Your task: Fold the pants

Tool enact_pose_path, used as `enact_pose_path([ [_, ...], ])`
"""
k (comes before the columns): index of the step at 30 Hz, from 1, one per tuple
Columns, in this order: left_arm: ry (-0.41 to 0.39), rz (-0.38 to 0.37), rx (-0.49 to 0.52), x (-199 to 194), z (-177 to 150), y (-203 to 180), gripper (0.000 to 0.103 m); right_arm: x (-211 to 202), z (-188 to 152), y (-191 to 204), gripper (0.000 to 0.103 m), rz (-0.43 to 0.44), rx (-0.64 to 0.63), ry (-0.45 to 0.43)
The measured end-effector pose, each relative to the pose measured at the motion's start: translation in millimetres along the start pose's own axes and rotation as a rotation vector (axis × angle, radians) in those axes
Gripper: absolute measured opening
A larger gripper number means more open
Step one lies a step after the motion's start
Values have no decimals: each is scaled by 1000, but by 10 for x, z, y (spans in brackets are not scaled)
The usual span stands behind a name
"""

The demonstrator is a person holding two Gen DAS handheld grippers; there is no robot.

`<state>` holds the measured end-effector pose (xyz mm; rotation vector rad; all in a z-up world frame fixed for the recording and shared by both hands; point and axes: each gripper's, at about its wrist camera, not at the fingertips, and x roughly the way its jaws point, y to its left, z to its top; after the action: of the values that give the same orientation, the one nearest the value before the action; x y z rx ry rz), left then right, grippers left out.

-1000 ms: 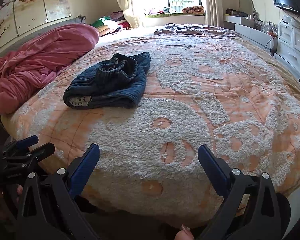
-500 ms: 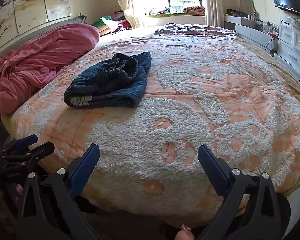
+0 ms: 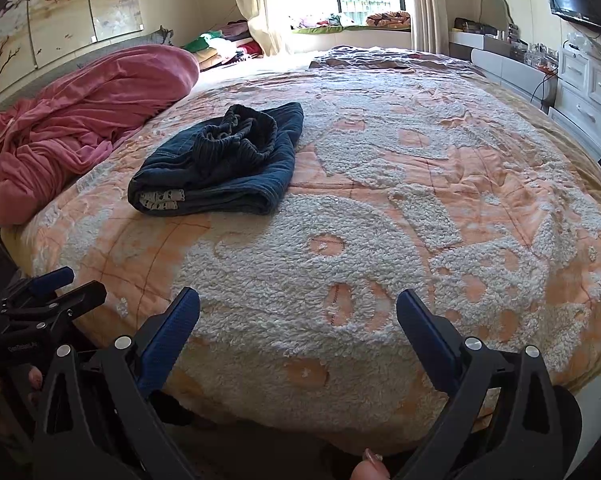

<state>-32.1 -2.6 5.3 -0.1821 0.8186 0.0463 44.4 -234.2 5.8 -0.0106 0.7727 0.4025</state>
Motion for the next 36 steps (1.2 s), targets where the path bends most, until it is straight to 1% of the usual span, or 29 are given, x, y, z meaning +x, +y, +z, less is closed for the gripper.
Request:
enact_pose_path([
  [15, 12, -27, -7, -9, 7, -11, 93, -8, -4, 2, 98, 0, -4, 0],
  [27, 17, -1, -10, -8, 47, 31, 93, 27, 30, 1, 98, -6, -6, 11],
  [29, 25, 34, -12, 4, 83, 58, 93, 51, 38, -25, 98, -10, -3, 16],
  [31, 26, 42, -9, 11, 137, 110, 93, 82, 59, -64, 98, -16, -3, 22],
  [32, 20, 36, -25, 2, 175, 159, 93, 100, 77, -101, 98, -22, 0, 22],
  [34, 5, -11, -71, -10, 304, 303, 93, 135, 124, -207, 98, -33, 17, 21],
  [35, -7, -14, -80, -7, 382, 360, 93, 154, 161, -297, 98, -41, 35, 20],
  [36, -20, 4, -89, 5, 486, 440, 93, 170, 203, -400, 98, -57, 54, 19],
])
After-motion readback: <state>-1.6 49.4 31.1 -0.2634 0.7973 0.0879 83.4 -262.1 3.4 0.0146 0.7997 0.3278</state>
